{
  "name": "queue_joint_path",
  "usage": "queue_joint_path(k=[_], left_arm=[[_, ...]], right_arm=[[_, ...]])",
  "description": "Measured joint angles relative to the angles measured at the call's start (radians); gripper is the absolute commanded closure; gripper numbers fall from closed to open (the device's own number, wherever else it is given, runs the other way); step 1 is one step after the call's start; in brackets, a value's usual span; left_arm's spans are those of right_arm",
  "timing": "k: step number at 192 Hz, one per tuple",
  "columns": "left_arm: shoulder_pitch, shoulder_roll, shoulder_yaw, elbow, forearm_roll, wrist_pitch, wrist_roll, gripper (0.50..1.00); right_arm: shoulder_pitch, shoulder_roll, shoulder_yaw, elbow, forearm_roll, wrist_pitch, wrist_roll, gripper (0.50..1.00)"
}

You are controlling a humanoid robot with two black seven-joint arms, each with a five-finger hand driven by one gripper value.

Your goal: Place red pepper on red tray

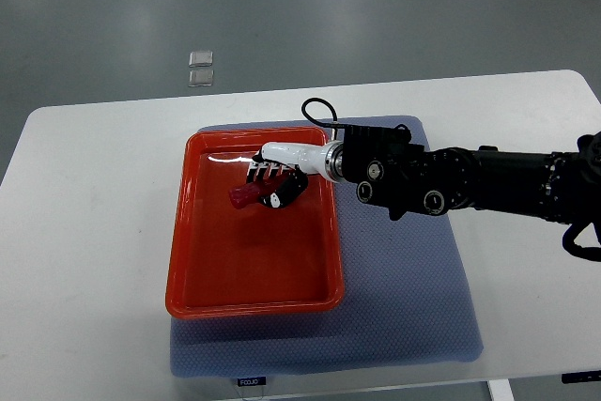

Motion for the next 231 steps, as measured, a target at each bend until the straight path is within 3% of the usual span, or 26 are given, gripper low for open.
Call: queue_joint_path(k=[10,54,81,123,186,203,231], left_arm=[[0.000,0.000,-0.001,0.000,0.000,0.000,0.000,0.500],[0.000,0.000,-0.003,0.002,-0.001,0.000,0.000,0.500],[0.000,0.000,-0.003,0.002,-0.001,0.000,0.000,0.500],[0.000,0.000,-0.003,0.002,-0.001,0.000,-0.001,0.500],[0.000,0.000,-0.003,0.003,-0.001,0.000,0.000,0.500],[0.000,0.000,-0.003,0.003,-0.001,0.000,0.000,0.500],[0.000,0.000,-0.001,0.003,-0.001,0.000,0.001,0.500]], right_arm=[[-0.009,0.000,0.000,0.000,0.000,0.000,0.001,0.885],[-0.021,0.000,0.004,0.001,0.001,0.001,0.003,0.750],[-0.025,0.000,0.017,0.001,0.002,0.002,0.025,0.718],[-0.045,0.000,0.120,0.003,0.004,0.001,0.055,0.715],[-0.203,-0.015,0.636,0.017,0.226,0.002,0.160,0.713],[-0.280,-0.028,0.811,0.018,0.344,0.006,0.168,0.632],[-0.409,-0.026,1.034,0.017,0.486,0.018,0.170,0.621]])
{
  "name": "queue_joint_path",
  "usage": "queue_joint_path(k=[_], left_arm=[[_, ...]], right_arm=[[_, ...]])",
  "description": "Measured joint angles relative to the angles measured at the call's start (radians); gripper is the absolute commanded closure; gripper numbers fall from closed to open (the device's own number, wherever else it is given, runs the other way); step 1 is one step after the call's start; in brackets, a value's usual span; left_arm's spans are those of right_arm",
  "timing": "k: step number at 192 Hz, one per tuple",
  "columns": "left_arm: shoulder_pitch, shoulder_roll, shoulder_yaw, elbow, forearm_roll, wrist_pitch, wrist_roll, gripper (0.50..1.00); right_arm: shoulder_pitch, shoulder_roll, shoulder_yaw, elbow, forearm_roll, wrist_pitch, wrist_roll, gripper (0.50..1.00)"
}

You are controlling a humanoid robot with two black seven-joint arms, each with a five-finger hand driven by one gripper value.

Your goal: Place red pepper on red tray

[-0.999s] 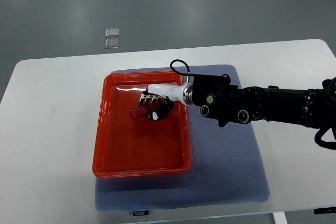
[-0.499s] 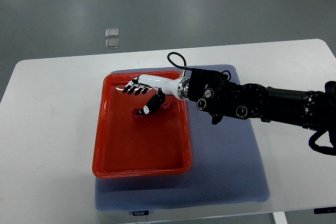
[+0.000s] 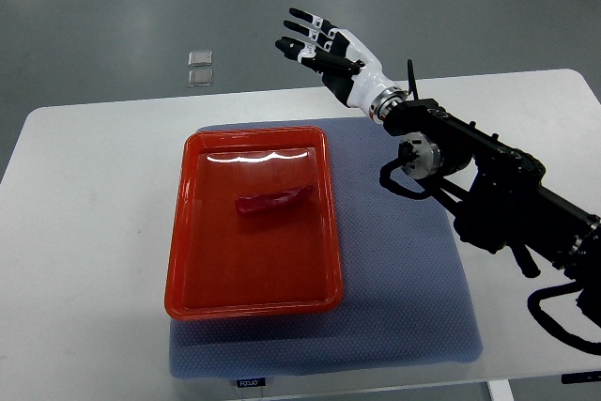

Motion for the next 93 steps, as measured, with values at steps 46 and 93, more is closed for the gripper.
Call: queue_joint_path(k=[46,93], left_arm=[[0.000,0.000,0.001,-0.001,0.001,0.000,0.000,0.500],[0.000,0.000,0.002,-0.004,0.001,0.000,0.000,0.500]], right_arm=[[-0.170,0.009,0.255,-0.007,0.025,0.089,0.007,0.609],[-0.252,0.001,0.327,-0.014,0.026,0.161,0.007,0.603]])
